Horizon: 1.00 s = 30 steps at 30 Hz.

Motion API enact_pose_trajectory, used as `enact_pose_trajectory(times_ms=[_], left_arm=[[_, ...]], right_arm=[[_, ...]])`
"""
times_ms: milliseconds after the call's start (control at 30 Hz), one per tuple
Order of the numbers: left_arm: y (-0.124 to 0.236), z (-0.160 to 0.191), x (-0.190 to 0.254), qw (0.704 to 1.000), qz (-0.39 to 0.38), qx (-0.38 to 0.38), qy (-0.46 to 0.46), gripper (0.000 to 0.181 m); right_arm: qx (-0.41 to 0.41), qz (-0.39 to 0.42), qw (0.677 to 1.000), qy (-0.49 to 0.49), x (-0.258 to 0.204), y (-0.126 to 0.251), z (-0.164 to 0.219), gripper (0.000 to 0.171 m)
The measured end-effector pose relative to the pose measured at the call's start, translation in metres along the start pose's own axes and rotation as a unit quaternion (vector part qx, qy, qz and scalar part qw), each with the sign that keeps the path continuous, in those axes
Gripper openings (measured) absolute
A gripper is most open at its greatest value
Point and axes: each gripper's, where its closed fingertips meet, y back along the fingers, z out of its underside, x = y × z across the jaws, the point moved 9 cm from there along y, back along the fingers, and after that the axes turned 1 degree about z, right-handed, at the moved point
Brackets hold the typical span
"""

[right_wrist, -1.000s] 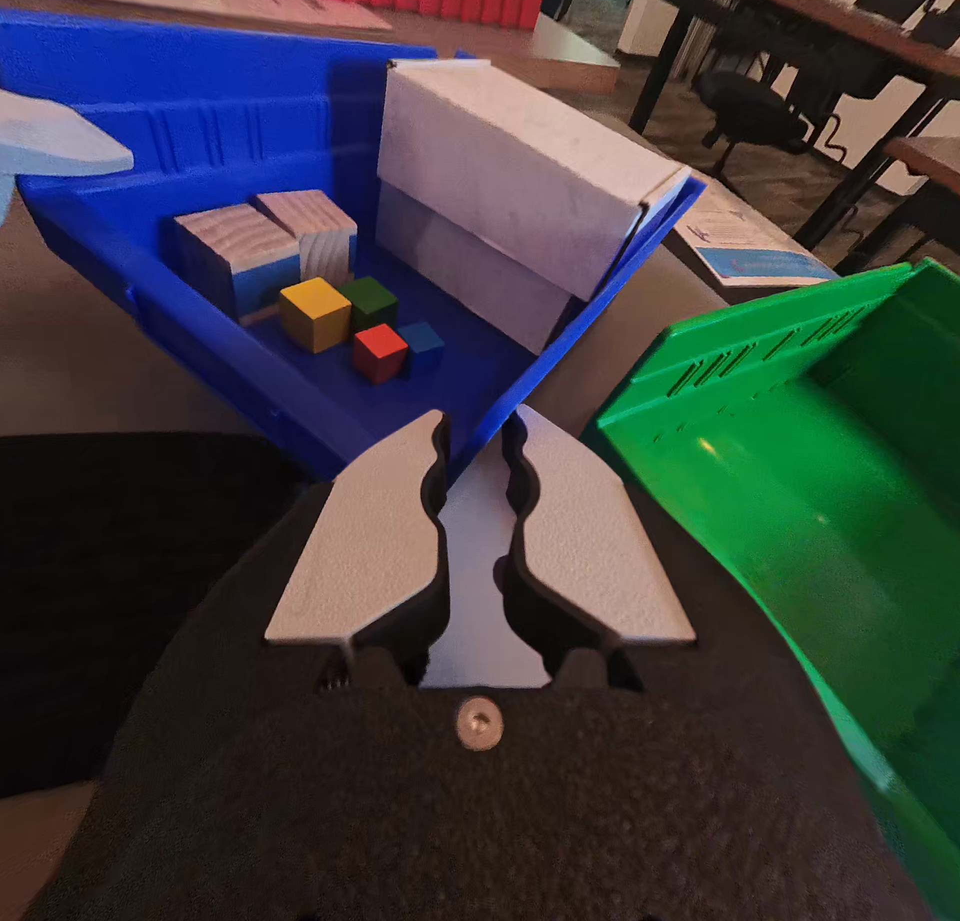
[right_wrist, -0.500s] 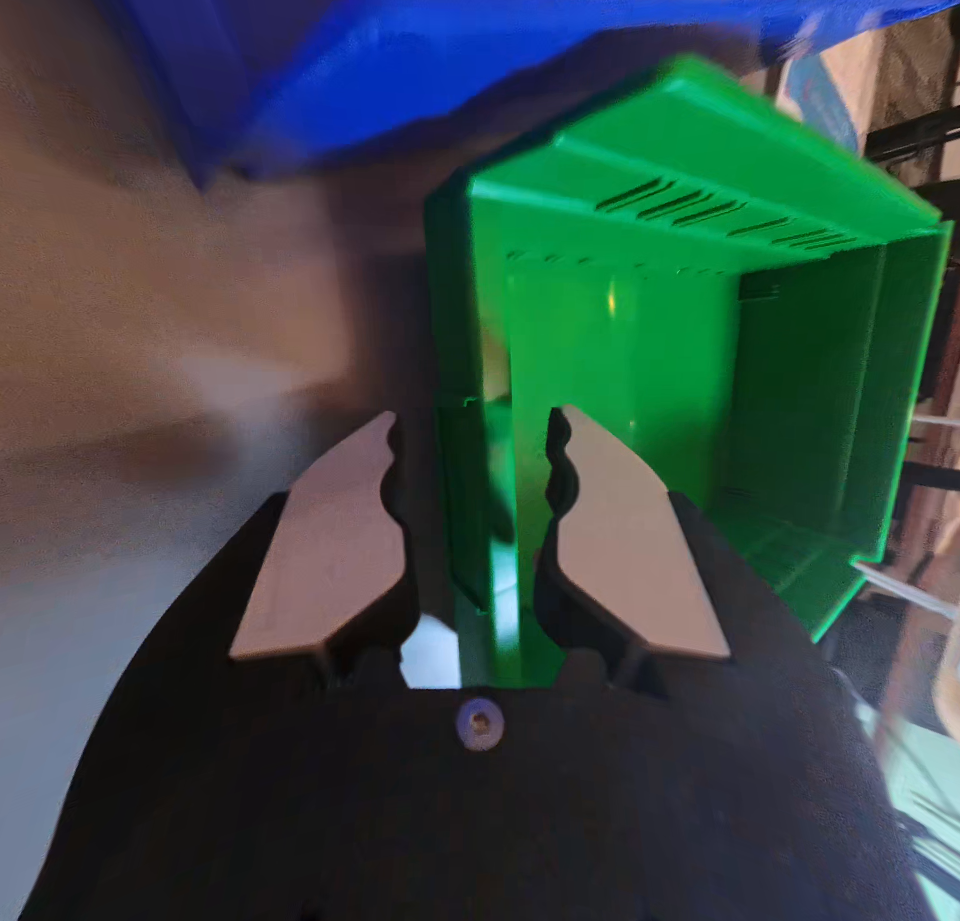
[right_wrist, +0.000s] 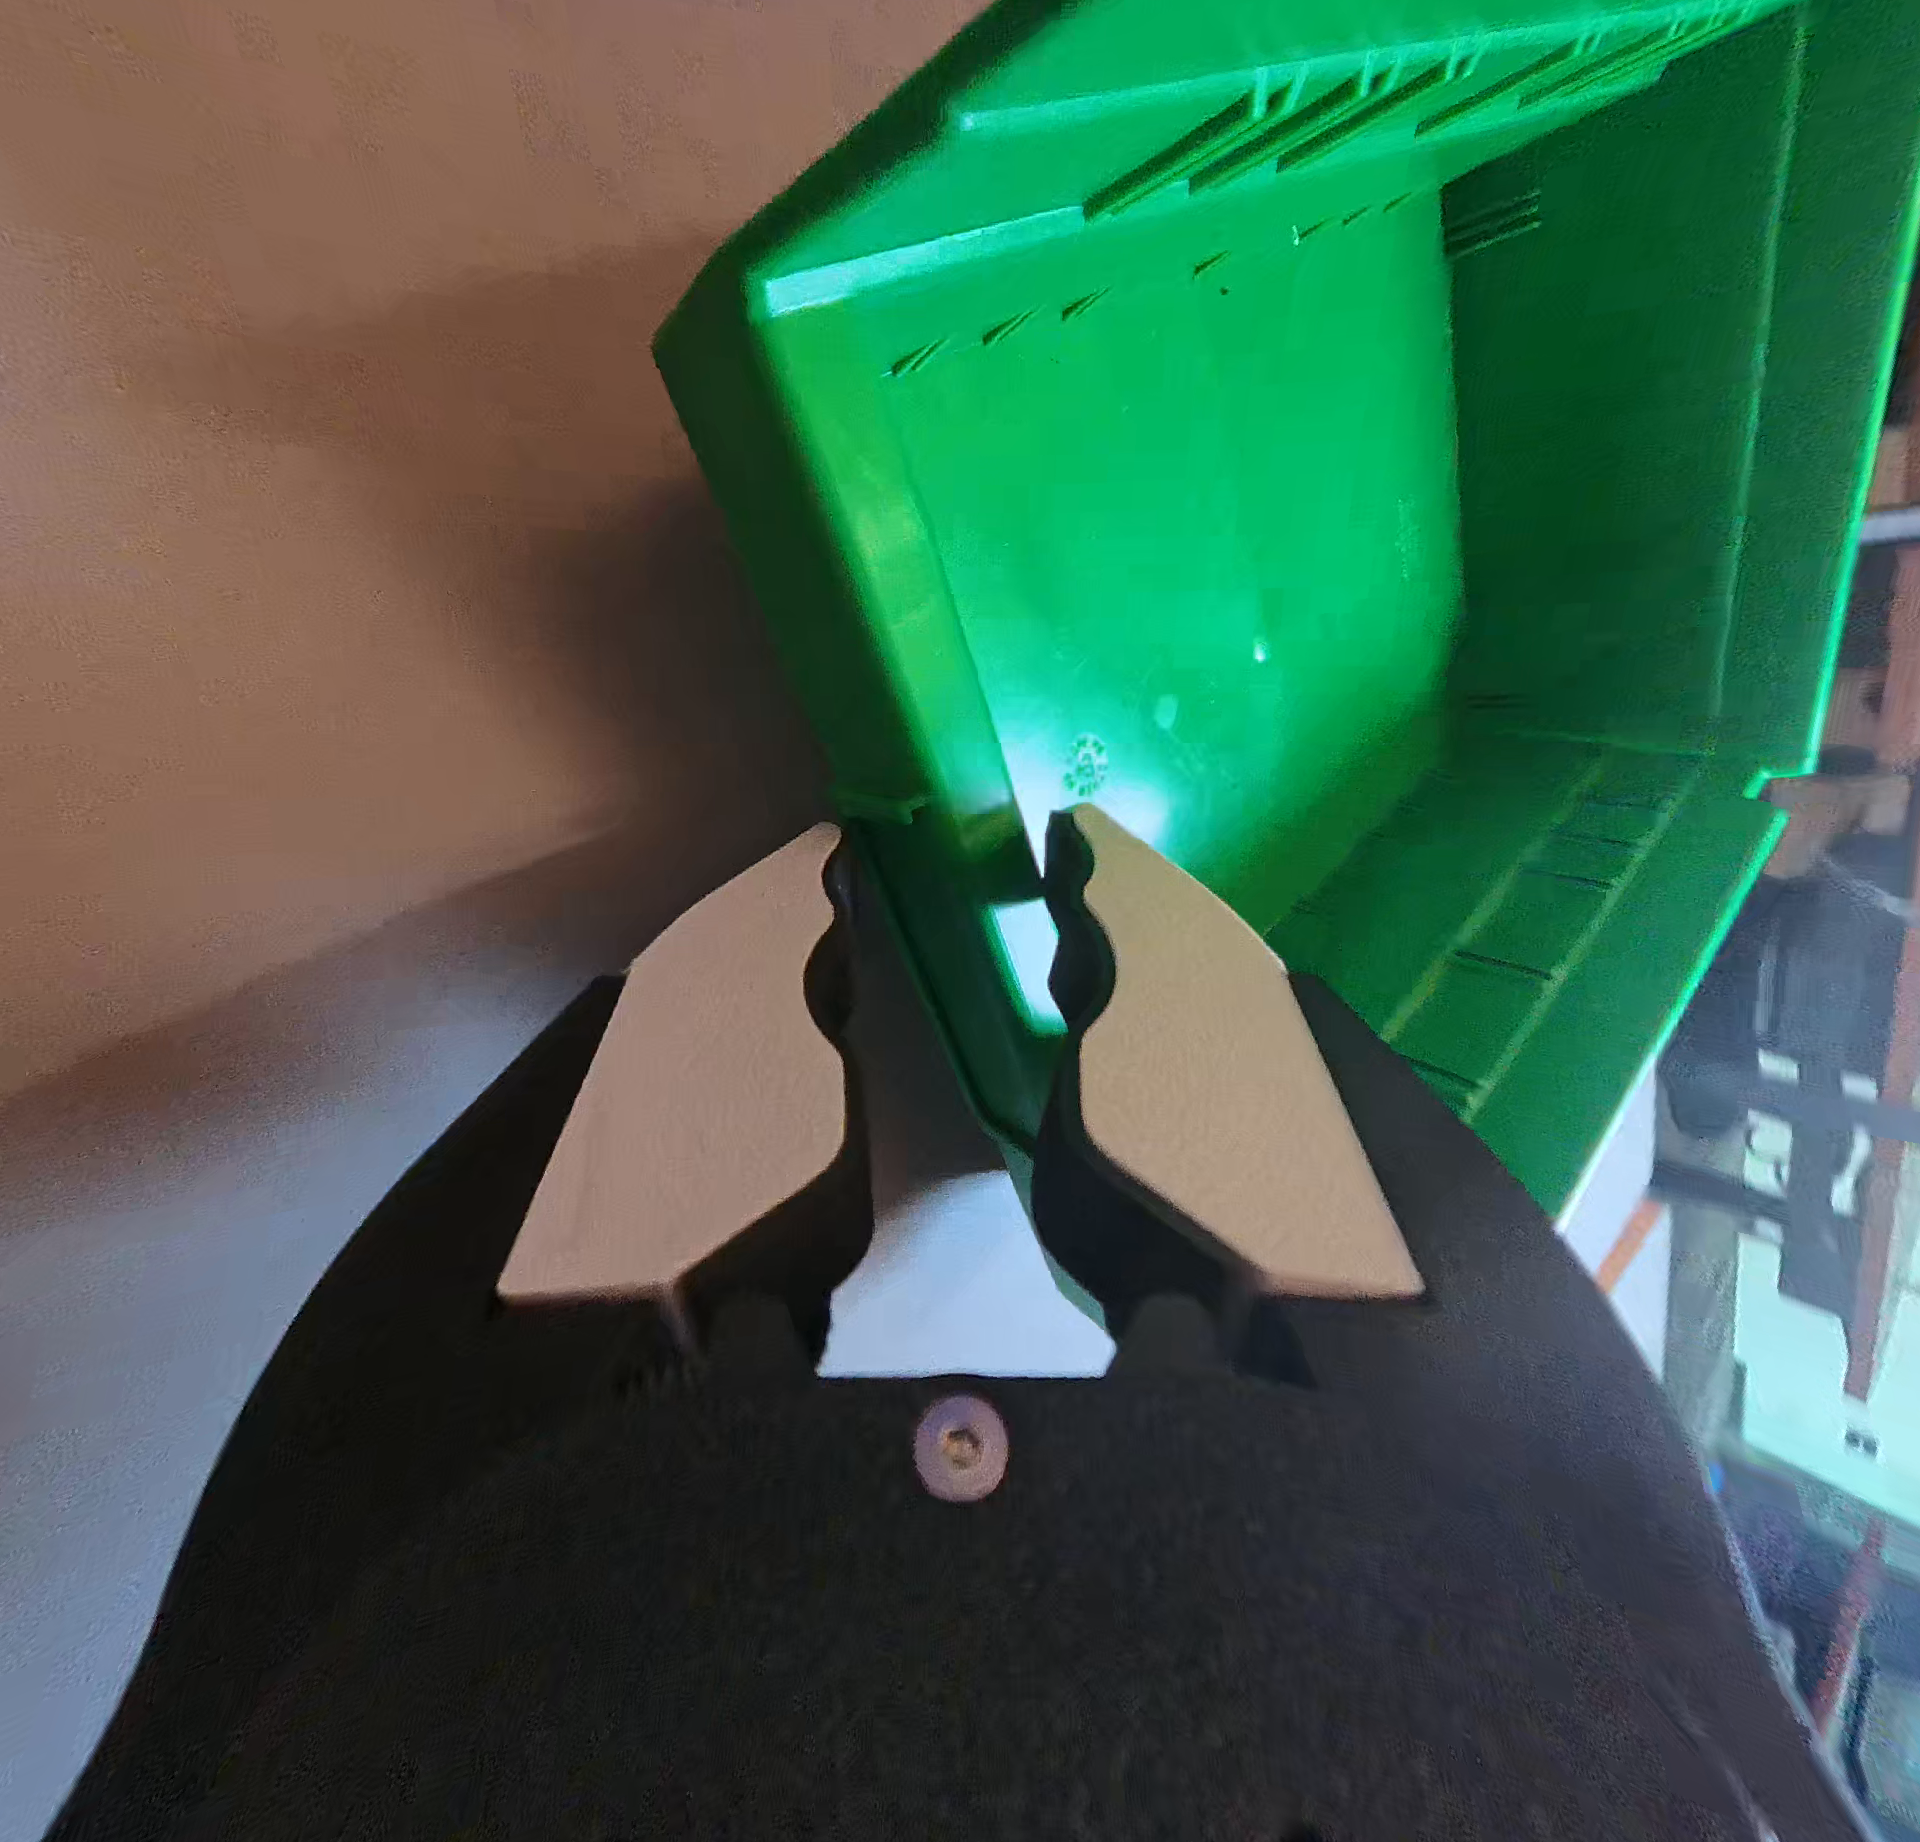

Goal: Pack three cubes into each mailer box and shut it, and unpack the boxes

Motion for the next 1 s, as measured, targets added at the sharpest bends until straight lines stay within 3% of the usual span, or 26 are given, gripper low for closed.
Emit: enact_pose_trajectory(times_ms=[33, 233, 500, 833, 900, 1000], left_arm=[[-0.001, -0.002, 0.001, 1.0, -0.008, 0.001, -0.001, 0.034], [0.002, -0.01, 0.011, 1.0, -0.018, -0.008, 0.004, 0.034], [-0.01, -0.014, 0.001, 1.0, -0.012, 0.015, 0.006, 0.032], [-0.037, -0.003, -0.039, 0.999, 0.001, 0.04, 0.015, 0.031], [-0.036, 0.001, -0.044, 0.999, 0.014, 0.049, 0.016, 0.033], [-0.013, -0.003, -0.057, 0.99, 0.042, 0.104, 0.08, 0.039]], right_arm=[[-0.009, 0.012, 1.0, -0.006, -0.003, 0.007, 0.012, 0.034], [-0.076, 0.074, 0.994, -0.01, 0.005, 0.01, 0.071, 0.033], [-0.089, 0.101, 0.991, 0.003, 0.073, -0.03, 0.11, 0.032], [-0.06, 0.117, 0.991, 0.013, 0.091, -0.044, 0.117, 0.033], [-0.056, 0.15, 0.987, -0.002, 0.09, -0.04, 0.114, 0.041], [0.031, 0.149, 0.986, -0.062, 0.083, -0.018, 0.097, 0.047]])
